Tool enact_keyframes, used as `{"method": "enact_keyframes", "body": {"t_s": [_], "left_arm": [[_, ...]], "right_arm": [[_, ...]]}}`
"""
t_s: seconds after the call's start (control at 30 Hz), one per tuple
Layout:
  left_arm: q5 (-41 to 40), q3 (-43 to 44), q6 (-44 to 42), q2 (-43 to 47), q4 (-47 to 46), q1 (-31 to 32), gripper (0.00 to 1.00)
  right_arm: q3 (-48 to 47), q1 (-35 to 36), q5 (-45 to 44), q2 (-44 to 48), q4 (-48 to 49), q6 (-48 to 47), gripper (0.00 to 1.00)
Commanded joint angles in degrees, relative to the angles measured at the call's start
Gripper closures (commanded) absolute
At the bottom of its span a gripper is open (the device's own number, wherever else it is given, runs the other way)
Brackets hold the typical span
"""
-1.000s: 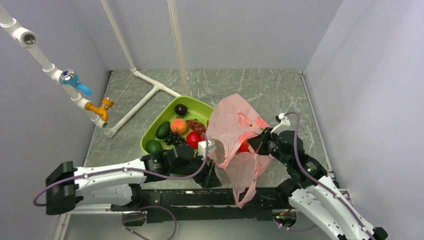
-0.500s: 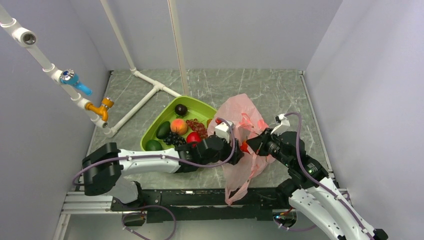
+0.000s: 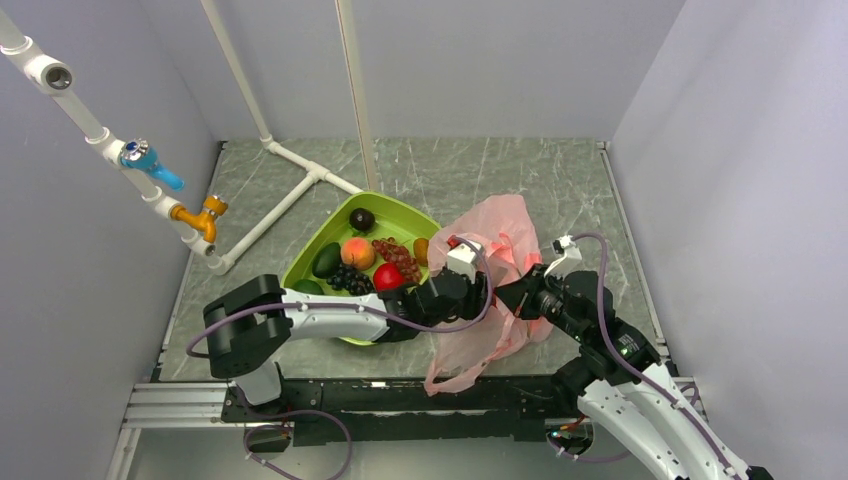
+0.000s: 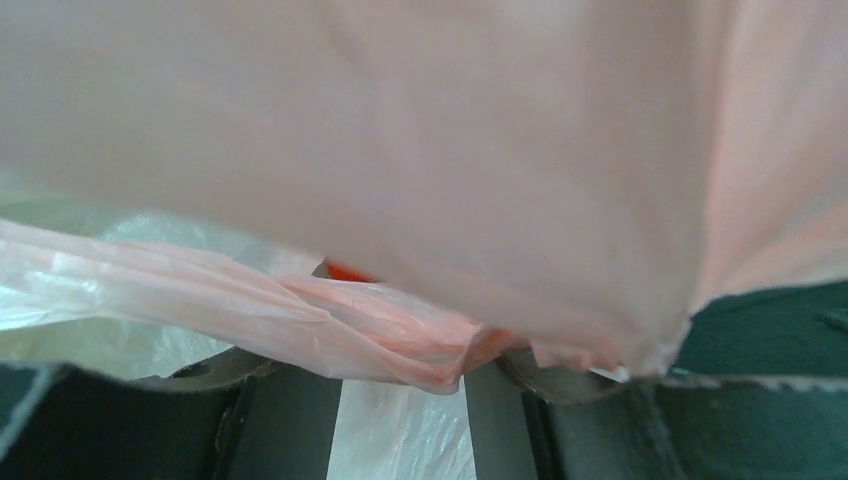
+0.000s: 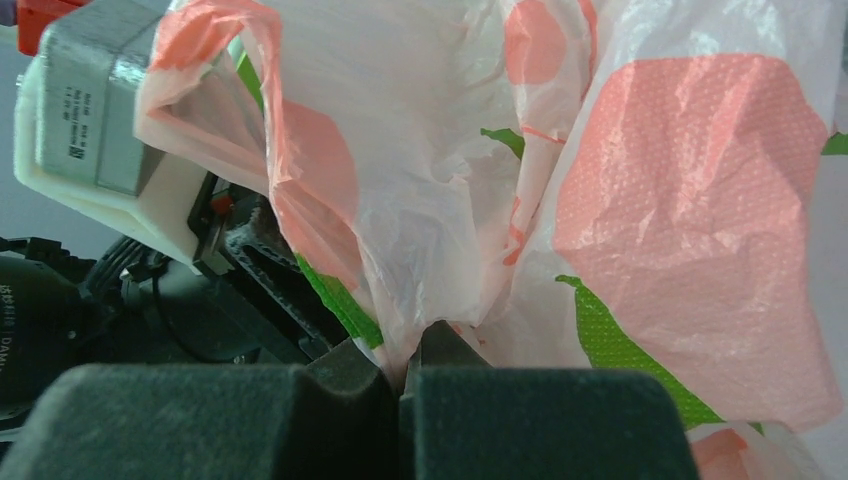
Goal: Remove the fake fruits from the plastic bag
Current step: Take out the fake fruit from the plastic bag.
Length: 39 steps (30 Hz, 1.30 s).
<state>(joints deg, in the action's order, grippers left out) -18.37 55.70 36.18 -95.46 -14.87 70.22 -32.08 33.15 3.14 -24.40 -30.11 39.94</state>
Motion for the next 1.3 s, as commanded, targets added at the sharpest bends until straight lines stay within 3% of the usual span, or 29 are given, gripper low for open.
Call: {"method": "enact_keyframes", "body": {"t_s": [0.0, 0.13, 0.37, 0.53, 0.93, 1.1, 1.2, 1.27], "left_arm": [[1.89, -1.68, -0.13, -0.7, -12.15, -0.32, 0.52], [5.06, -0.57, 0.09, -4.19, -15.08, -0.87, 0.56], [4.28, 4.18, -0.71, -11.25, -14.38, -0.86, 0.52], [2.97, 10.14, -2.49, -15.95, -9.17, -0.81, 0.32], [2.69, 11.7, -1.49, -22.67, -8.15, -0.5, 0.13], [3.87, 13.52, -2.98, -23.78, -5.88, -0.55, 0.23], [3.37, 11.55, -3.97, -20.01, -6.15, -0.67, 0.44], [3.8, 10.29, -3.83, -16.49, -5.09, -0.98, 0.52]], "right_arm": [[0.17, 0.2, 0.73, 0.64, 0.2, 0.75, 1.0], [-0.58, 0.24, 0.2, 0.93, -2.31, 1.43, 1.0], [-0.57, 0.25, -1.12, 3.15, -7.71, 4.24, 1.0], [0.44, 0.2, -0.9, 4.81, -8.65, 5.3, 1.0], [-0.91, 0.24, -1.81, 3.91, -9.18, 3.93, 1.0], [-0.89, 0.25, -2.32, 4.49, -9.45, 4.43, 1.0], [-1.05, 0.21, -2.93, 4.89, -9.91, 4.27, 1.0], [-0.83, 0.21, -2.97, 4.93, -9.74, 4.27, 1.0]]}}
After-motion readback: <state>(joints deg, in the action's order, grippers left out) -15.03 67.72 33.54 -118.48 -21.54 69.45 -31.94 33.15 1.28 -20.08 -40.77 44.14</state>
